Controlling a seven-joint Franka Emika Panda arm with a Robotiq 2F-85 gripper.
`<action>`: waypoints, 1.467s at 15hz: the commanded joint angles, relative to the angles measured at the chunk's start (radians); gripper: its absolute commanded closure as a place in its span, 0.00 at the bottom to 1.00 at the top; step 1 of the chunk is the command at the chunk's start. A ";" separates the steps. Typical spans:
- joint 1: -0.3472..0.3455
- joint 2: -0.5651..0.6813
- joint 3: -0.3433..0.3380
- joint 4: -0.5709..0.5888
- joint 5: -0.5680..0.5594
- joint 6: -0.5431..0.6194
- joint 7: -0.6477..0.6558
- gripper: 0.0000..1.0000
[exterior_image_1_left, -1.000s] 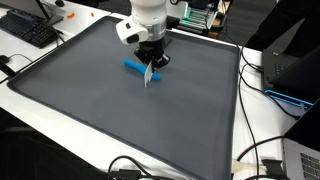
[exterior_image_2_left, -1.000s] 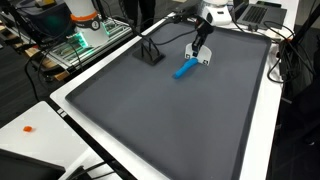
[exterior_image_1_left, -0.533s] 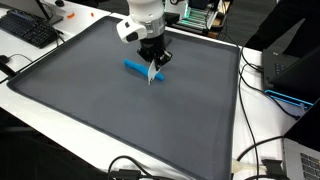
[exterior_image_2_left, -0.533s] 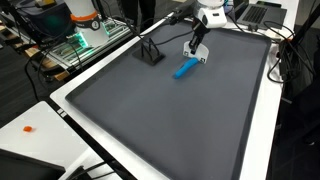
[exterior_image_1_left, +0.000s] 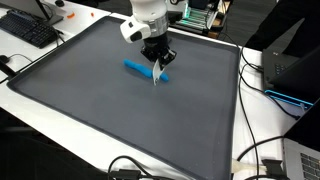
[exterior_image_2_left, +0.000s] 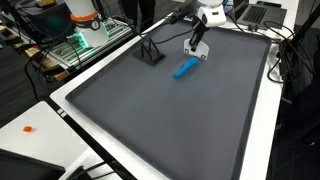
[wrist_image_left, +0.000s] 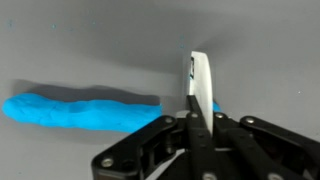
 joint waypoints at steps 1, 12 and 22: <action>-0.010 -0.055 -0.002 -0.037 0.003 0.006 -0.015 0.99; -0.031 -0.088 -0.031 -0.056 -0.033 0.027 -0.050 0.99; -0.026 -0.065 -0.046 -0.066 -0.094 0.056 -0.044 0.99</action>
